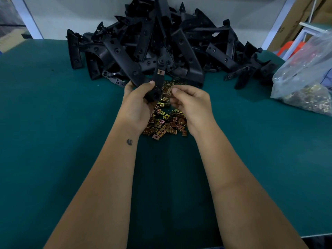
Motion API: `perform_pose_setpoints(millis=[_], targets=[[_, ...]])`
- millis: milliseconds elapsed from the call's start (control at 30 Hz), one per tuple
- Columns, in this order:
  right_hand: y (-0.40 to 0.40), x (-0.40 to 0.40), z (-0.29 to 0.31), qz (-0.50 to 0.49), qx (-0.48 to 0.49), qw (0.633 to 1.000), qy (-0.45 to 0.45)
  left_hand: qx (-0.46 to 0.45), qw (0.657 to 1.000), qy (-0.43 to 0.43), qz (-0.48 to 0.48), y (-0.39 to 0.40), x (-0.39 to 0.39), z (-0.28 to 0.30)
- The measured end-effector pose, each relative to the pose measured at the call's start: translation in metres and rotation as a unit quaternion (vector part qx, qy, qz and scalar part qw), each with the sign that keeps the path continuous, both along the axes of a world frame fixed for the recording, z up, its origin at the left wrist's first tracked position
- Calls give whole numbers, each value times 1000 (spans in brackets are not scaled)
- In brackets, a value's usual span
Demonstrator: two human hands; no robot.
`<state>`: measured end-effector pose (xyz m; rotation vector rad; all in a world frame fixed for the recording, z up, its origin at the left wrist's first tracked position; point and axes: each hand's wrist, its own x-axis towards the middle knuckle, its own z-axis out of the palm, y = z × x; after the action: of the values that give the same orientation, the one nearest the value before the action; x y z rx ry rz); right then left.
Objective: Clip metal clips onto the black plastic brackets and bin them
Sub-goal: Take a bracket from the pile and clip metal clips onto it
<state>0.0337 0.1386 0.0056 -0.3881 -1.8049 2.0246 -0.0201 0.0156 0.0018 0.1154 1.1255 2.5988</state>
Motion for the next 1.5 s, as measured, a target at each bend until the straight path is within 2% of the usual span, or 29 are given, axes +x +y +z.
perform_pose_setpoints(millis=[167, 400, 533, 700, 900, 1267, 1500], targets=[[1, 2, 3, 18, -112, 993, 17, 19, 1000, -5, -17, -2, 0, 0], [-1, 4, 4, 35, -129, 990, 47, 21, 999, 13, -35, 0, 2, 0], [-3, 3, 3, 44, -97, 993, 51, 4, 999, 38, -27, 5, 5, -1], [-3, 2, 0, 38, -1, 999, 31, 8, 1000, 26, 7, 9, 5, -1], [-5, 2, 0, 35, 28, 999, 29, -32, 998, 21, 42, 10, 5, -2], [-8, 2, 0, 25, 175, 982, 69, -1, 999, -2, 47, 8, 2, -3], [-8, 2, 0, 1, 133, 988, 75, 68, 997, -11, 27, 5, 2, -1]])
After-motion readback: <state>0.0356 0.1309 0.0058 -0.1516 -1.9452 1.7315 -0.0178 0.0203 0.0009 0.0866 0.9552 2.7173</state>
